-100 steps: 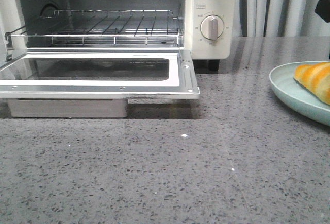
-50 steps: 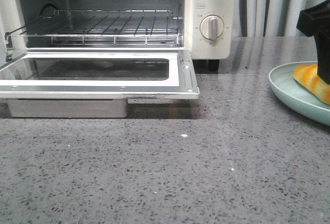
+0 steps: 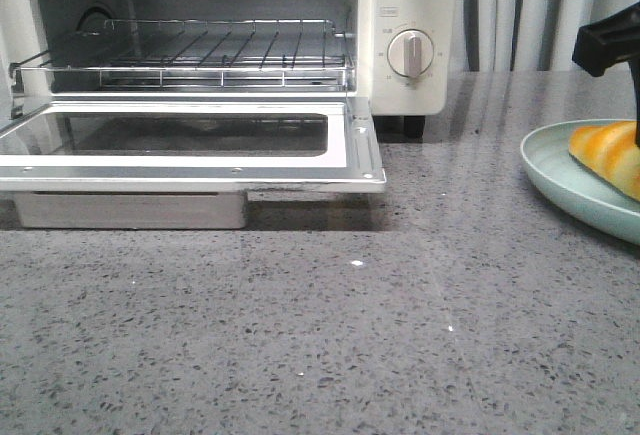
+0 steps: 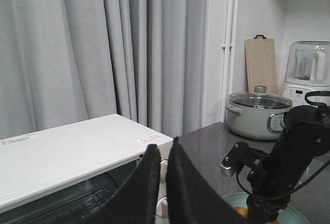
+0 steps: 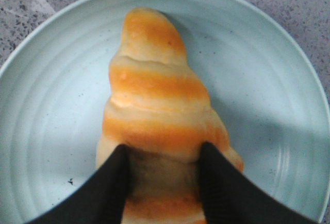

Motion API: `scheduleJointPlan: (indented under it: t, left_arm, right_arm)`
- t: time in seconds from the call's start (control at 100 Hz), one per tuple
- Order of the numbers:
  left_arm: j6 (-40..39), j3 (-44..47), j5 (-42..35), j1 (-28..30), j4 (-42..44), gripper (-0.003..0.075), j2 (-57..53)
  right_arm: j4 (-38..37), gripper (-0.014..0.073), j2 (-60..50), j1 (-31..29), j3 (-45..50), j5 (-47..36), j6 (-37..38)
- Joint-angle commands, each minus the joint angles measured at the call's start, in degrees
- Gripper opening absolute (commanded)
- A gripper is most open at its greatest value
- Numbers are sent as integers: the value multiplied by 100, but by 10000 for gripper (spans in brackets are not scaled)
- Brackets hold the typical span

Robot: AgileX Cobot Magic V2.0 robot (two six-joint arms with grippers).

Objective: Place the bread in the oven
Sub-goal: 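Lower the right gripper and close it on the bread roll, then lift the bread roll and carry it toward the open oven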

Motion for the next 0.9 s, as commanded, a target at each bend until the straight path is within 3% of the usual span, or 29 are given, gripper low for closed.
scheduleJointPlan:
  t: [0.0,0.39,0.89]
  left_arm:
    - [-26,-200,-215,-54,-68,-20,45]
    - [-26,-200,-215,-54,-68,-20,45]
    - [-26,-200,-225,-54,-68,-20,45]
  right_arm:
    - [-82,150,-129,-39,-183,-31,-52]
    - [-82,-71,-206,-39,-183,75,-52]
    - [-157,-72,-1534,-28,-359,-112,-266]
